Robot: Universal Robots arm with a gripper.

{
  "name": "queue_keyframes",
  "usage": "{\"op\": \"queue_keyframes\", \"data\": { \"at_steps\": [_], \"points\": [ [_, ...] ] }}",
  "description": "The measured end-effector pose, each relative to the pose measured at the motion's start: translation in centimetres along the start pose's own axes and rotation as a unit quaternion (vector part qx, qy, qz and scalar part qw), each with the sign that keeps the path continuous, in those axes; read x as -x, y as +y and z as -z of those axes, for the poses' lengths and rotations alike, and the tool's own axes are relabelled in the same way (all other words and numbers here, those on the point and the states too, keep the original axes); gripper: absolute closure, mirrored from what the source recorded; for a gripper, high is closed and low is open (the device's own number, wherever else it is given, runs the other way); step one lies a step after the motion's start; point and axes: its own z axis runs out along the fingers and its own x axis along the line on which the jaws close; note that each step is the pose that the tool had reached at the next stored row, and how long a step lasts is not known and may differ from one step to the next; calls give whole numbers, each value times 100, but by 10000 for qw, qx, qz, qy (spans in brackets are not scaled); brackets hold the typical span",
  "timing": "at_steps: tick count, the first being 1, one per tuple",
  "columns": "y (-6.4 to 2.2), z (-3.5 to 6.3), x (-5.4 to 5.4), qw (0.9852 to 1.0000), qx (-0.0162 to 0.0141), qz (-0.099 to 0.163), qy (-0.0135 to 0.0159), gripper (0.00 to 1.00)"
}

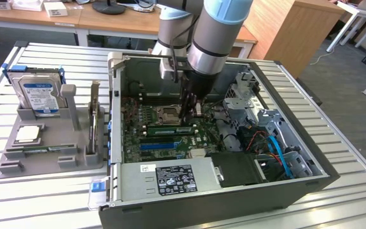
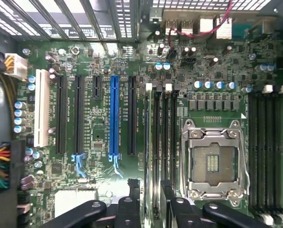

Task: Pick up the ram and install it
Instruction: 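Insert the ram into the slot, then press down the ram until it locks into place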

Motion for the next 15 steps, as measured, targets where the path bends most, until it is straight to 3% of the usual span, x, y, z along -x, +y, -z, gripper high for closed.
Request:
{"op": "queue_keyframes", "data": {
  "at_steps": [4, 15],
  "points": [
    [4, 77, 1, 10000, 0, 0, 1, 69],
    [3, 77, 2, 10000, 0, 0, 0, 69]
  ]
}}
